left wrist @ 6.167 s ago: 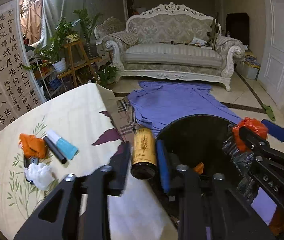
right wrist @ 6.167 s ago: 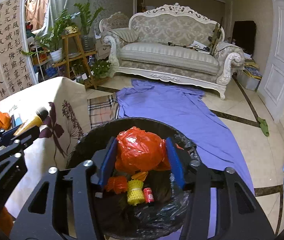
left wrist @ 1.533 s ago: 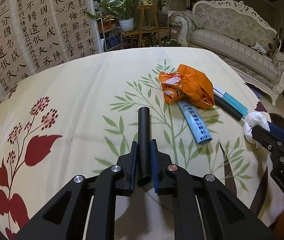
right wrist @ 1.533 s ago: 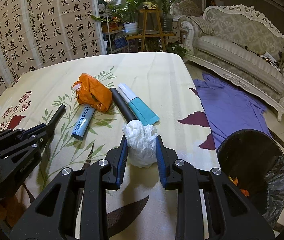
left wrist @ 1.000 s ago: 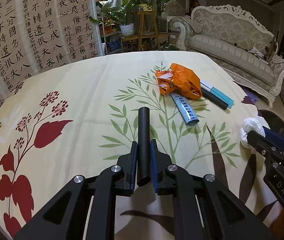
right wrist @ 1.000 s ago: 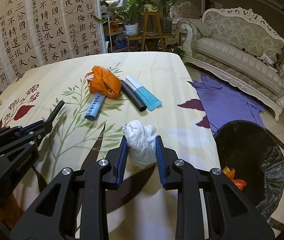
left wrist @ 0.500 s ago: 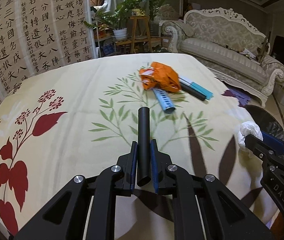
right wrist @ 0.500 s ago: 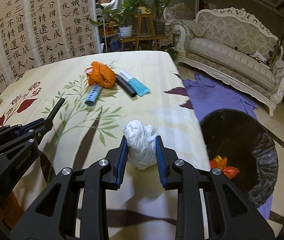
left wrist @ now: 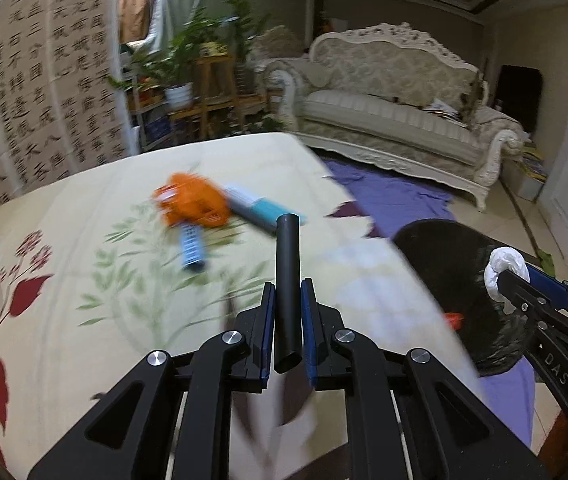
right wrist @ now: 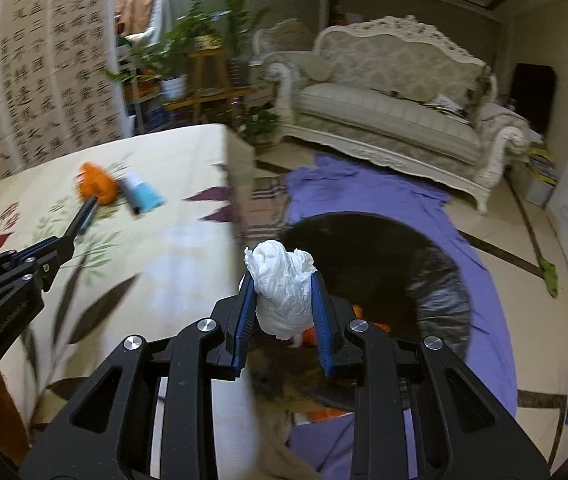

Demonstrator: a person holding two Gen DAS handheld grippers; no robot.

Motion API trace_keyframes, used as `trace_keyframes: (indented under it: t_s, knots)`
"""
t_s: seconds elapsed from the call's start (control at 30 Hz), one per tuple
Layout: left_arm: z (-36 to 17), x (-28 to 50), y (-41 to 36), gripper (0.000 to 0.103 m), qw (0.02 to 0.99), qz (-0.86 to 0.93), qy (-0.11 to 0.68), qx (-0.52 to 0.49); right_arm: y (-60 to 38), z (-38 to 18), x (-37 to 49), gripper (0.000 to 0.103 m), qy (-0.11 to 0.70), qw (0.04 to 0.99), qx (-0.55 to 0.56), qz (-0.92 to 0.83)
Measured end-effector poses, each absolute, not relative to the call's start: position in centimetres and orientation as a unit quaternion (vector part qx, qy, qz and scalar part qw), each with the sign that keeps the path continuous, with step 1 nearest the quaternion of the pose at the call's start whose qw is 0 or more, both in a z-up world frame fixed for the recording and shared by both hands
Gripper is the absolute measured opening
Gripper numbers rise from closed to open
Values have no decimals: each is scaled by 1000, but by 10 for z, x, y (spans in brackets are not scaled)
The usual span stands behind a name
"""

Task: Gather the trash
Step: 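Carry the black tube and white bag over the bin and open both tools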

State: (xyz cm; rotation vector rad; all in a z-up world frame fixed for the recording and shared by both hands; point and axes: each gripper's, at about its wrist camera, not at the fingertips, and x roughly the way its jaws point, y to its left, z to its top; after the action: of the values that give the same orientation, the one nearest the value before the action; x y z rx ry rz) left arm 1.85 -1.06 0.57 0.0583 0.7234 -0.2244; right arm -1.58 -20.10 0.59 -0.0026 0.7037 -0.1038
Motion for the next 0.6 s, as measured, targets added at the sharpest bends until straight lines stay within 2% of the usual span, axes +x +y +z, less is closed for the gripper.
trace_keyframes:
  t_s: [0.27, 0.53, 0.6]
  knots:
    - [9, 32, -77, 14, 929, -148, 333, 55, -250, 6, -1, 27, 325, 941, 20, -89]
    - [-2, 57, -126, 14, 917, -167, 353, 79, -285, -7, 19, 27, 333, 936, 41, -102]
    - [-7, 61, -137, 14, 913, -167, 362, 91, -292, -11, 23, 31, 334, 935, 46, -107]
